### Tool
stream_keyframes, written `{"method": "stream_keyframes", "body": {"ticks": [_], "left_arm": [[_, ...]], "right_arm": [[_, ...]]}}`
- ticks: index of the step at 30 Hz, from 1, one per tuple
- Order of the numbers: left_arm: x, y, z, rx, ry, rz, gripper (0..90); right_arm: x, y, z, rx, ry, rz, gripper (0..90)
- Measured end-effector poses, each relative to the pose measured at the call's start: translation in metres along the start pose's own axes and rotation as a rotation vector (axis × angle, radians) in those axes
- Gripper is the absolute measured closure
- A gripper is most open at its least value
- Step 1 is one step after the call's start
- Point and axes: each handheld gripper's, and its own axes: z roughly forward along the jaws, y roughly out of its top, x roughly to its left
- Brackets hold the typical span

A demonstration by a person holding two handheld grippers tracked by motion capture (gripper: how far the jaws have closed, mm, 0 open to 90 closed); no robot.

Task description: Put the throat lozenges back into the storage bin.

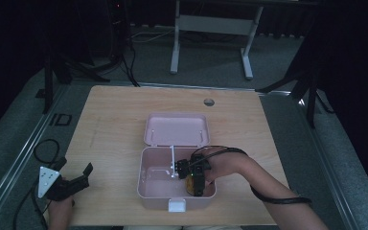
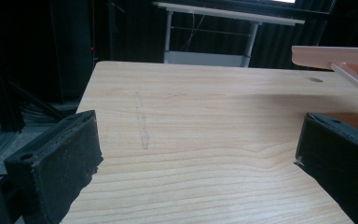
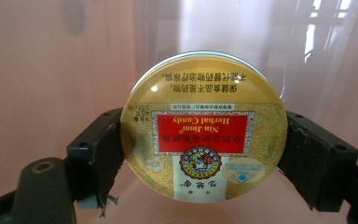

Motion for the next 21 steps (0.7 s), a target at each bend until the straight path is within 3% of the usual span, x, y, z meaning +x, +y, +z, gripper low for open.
{"method": "stream_keyframes", "body": {"ticks": [5,7,21], "left_arm": [[0.0,0.0,0.0,0.0,-0.001,-0.001,0.4],[0.0,0.0,0.0,0.0,-0.002,0.0,0.4],[0.0,0.0,0.0,0.002,-0.007,0.002,0.4]], "right_arm": [[-0.001,0.002,0.01,0.02,-0.005,-0.011,20.0],[-0.002,0.002,0.011,0.034,-0.029,-0.007,20.0],[-0.004,0.004,0.028,0.084,0.01,0.0,19.9]]}}
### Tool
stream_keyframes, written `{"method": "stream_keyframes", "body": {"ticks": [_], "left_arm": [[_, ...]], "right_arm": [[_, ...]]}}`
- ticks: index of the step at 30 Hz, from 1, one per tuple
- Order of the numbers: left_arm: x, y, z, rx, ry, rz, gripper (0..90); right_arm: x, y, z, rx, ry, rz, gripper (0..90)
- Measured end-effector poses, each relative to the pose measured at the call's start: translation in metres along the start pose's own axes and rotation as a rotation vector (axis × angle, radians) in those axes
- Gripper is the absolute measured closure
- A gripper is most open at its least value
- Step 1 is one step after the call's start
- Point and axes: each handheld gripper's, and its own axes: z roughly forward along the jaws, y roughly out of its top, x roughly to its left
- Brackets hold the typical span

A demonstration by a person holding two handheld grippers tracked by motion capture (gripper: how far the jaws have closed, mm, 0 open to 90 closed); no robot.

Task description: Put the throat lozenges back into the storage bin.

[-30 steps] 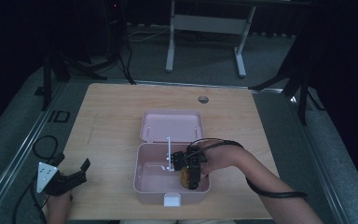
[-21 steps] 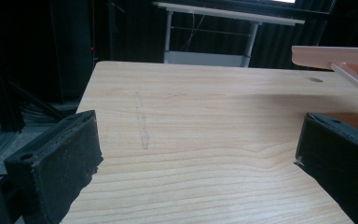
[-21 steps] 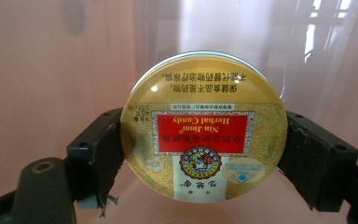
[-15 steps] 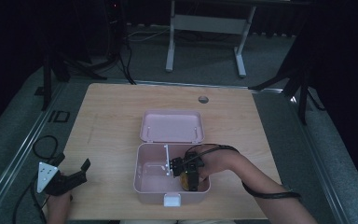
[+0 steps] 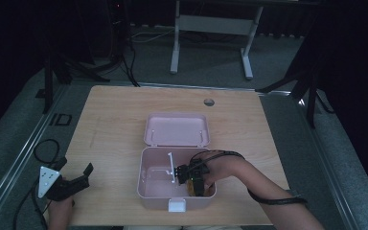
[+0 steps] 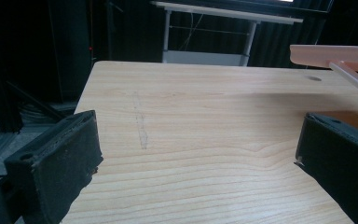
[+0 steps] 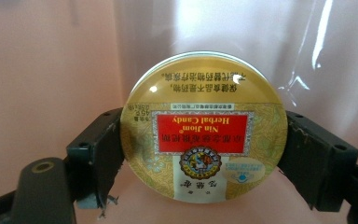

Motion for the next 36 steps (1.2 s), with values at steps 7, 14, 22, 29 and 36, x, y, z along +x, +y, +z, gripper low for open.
{"method": "stream_keyframes", "body": {"ticks": [7,14,22,29,36], "left_arm": [[0.0,0.0,0.0,0.001,-0.001,-0.001,0.4],[0.0,0.0,0.0,0.001,-0.002,-0.001,0.4],[0.0,0.0,0.0,0.001,0.001,-0.001,0.4],[0.0,0.0,0.0,-0.001,0.003,-0.002,0.4],[-0.001,0.0,0.0,0.0,0.002,-0.002,0.3]], "right_arm": [[-0.001,0.0,0.001,0.005,0.029,0.021,18.7],[-0.001,-0.003,-0.011,-0.038,0.019,0.021,15.5],[0.006,-0.018,-0.051,-0.163,0.003,0.026,12.7],[0.016,-0.048,-0.088,-0.323,-0.046,0.024,11.8],[0.023,-0.088,-0.108,-0.434,-0.113,0.062,11.9]]}}
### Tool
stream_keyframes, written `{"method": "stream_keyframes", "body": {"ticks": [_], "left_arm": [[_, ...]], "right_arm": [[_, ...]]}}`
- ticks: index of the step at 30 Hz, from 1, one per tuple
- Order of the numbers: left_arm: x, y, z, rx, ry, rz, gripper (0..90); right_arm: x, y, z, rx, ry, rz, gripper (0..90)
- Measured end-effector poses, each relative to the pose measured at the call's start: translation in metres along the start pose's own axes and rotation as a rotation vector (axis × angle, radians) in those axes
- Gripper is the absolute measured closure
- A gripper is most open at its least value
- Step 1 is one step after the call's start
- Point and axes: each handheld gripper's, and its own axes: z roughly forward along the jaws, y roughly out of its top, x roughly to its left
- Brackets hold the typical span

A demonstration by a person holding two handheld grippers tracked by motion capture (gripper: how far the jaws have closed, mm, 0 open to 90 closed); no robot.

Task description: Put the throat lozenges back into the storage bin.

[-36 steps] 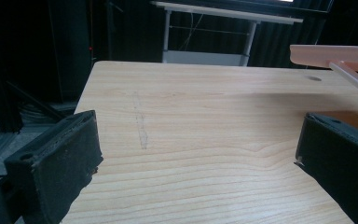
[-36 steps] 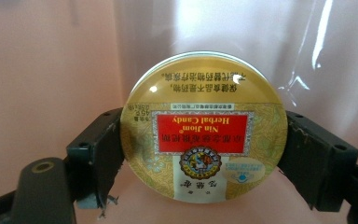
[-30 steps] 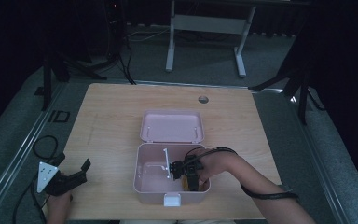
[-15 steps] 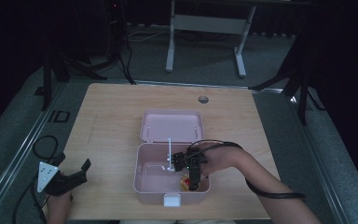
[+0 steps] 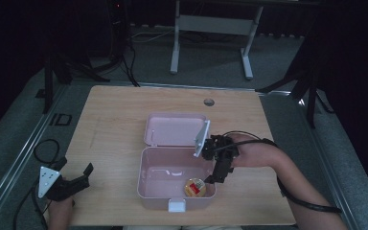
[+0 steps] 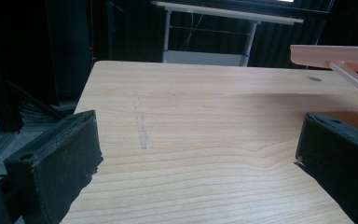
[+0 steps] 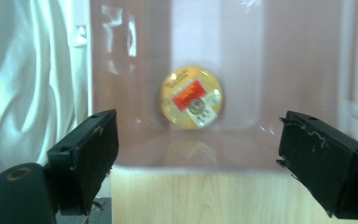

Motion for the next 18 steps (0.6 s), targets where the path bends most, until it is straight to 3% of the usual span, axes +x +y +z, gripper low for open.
{"method": "stream_keyframes", "body": {"ticks": [6,9,11,12,18], "left_arm": [[0.0,0.0,0.0,0.0,0.0,0.001,0.4],[0.0,0.0,0.0,0.001,0.001,0.002,0.4],[0.0,0.0,0.0,0.001,0.002,0.002,0.4],[0.0,0.0,0.0,0.001,0.001,0.002,0.4],[0.0,0.0,0.0,0.003,-0.001,0.001,0.4]], "right_arm": [[-0.002,-0.029,-0.017,-0.057,-0.047,0.05,11.9],[-0.005,-0.057,-0.021,-0.106,-0.072,0.096,11.9],[-0.006,-0.063,-0.019,-0.121,-0.078,0.113,11.9],[-0.007,-0.078,-0.013,-0.141,-0.105,0.131,11.9],[-0.012,-0.108,0.013,-0.184,-0.138,0.188,11.9]]}}
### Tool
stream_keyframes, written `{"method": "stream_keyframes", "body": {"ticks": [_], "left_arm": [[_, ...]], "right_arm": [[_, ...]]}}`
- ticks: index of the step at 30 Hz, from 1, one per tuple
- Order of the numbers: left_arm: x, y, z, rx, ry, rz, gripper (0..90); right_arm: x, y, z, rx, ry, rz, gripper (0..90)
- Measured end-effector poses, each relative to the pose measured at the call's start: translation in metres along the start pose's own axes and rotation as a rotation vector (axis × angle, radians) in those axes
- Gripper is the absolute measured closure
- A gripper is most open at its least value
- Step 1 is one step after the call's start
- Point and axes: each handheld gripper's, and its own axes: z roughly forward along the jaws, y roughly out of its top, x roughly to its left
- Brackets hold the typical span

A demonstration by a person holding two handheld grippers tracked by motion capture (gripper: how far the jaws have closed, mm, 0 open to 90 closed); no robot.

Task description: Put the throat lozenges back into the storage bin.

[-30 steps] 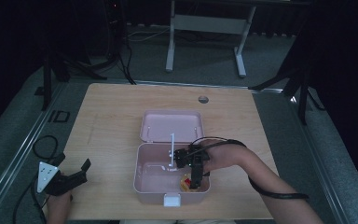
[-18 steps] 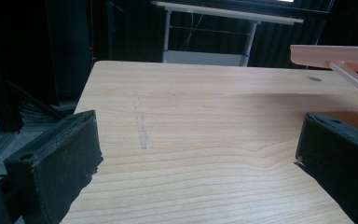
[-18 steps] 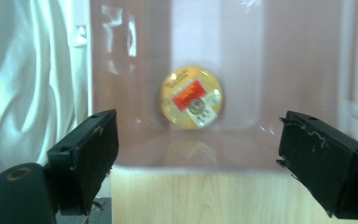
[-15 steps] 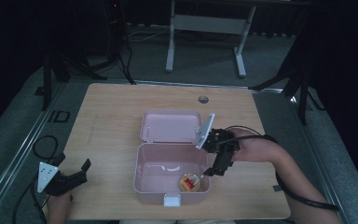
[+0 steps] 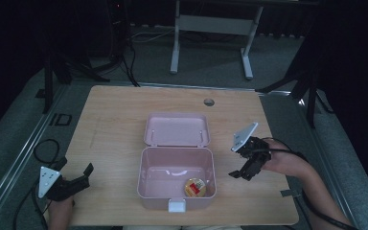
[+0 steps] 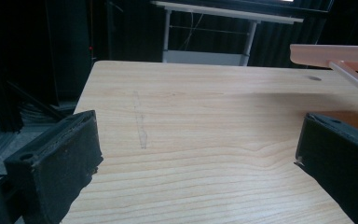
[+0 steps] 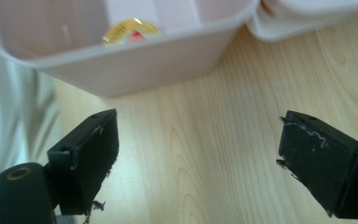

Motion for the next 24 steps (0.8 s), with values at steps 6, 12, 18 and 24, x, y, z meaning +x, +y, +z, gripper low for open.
{"method": "stream_keyframes", "body": {"ticks": [6,12,18,24], "left_arm": [[0.0,0.0,0.0,0.001,0.0,0.001,0.3],[0.0,0.0,0.0,0.003,0.001,0.002,0.4],[0.0,0.0,0.0,0.002,0.001,0.002,0.4],[0.0,0.0,0.0,0.002,0.002,0.002,0.4]], "right_arm": [[-0.007,-0.042,0.034,-0.081,-0.111,0.111,11.9],[-0.014,-0.075,0.063,-0.198,-0.231,0.234,11.7],[-0.023,-0.102,0.08,-0.28,-0.332,0.351,11.7],[-0.027,-0.125,0.088,-0.34,-0.424,0.469,11.7]]}}
